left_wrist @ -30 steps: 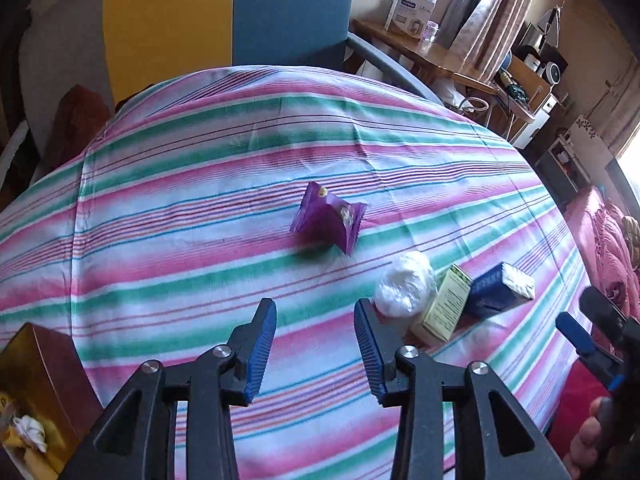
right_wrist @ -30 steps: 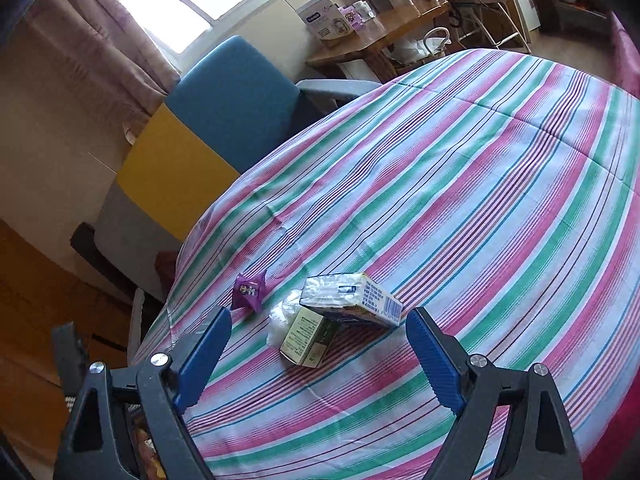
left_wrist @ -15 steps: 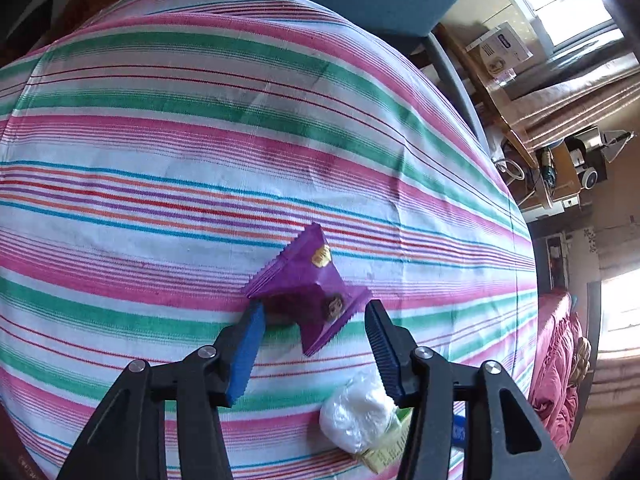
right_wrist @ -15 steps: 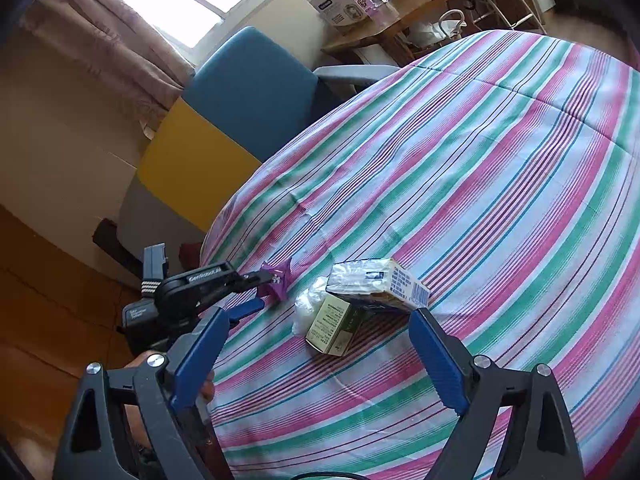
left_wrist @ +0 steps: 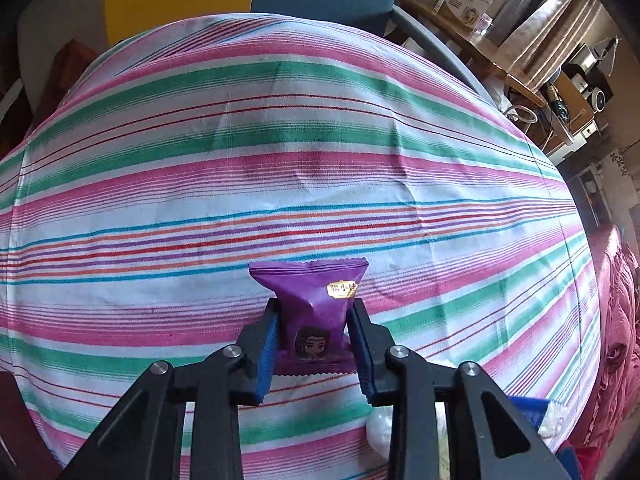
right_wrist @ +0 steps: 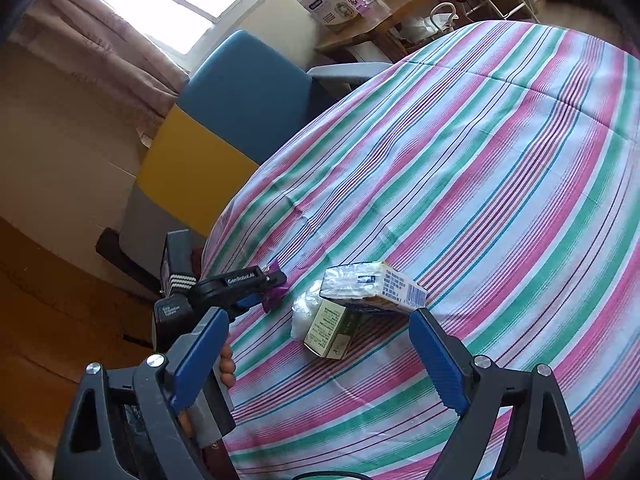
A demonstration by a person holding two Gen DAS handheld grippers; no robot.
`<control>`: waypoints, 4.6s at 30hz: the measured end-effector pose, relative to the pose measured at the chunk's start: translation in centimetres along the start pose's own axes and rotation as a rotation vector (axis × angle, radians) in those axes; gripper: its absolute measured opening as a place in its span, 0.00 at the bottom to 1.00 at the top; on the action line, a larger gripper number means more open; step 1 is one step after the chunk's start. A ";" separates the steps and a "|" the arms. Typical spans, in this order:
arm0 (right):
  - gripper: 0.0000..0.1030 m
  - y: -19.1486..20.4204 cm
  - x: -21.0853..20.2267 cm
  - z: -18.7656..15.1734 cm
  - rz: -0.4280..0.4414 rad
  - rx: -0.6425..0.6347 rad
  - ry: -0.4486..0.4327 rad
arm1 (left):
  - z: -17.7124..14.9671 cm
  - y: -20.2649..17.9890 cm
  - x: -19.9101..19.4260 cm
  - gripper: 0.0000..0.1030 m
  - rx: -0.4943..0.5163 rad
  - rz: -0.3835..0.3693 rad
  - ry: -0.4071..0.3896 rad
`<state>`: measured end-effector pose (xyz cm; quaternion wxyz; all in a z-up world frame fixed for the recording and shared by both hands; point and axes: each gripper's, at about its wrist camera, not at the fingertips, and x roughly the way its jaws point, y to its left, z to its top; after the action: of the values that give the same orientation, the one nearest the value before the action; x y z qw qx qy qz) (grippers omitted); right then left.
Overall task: Organize objects
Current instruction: 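Move the left gripper to the purple packet and grasp it, then carry the purple packet over the gold tray and open the left gripper, then grasp the blue Tempo tissue pack with the right gripper and lift it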
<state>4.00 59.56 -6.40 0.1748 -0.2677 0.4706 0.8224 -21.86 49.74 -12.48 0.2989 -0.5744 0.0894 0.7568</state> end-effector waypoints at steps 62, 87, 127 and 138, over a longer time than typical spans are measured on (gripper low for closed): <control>0.62 -1.8 5.5 1.7 -0.421 -0.031 0.015 | -28.8 24.7 -25.0 0.32 -0.285 -0.089 -0.289; 0.42 -0.3 10.9 3.4 -0.521 -0.213 0.069 | -17.9 27.5 -18.6 0.32 -0.317 -0.015 -0.210; 0.42 -0.2 10.8 3.1 -0.508 -0.240 0.083 | -24.7 23.6 -24.0 0.47 -0.165 0.276 -0.334; 0.41 -0.2 10.4 2.7 -0.498 -0.233 0.074 | -27.9 21.7 -25.2 0.47 -0.113 0.319 -0.360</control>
<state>-4.94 62.41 -11.69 0.3225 -0.4232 0.2984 0.7923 -7.12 10.08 -2.80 0.1541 -0.4248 0.0820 0.8883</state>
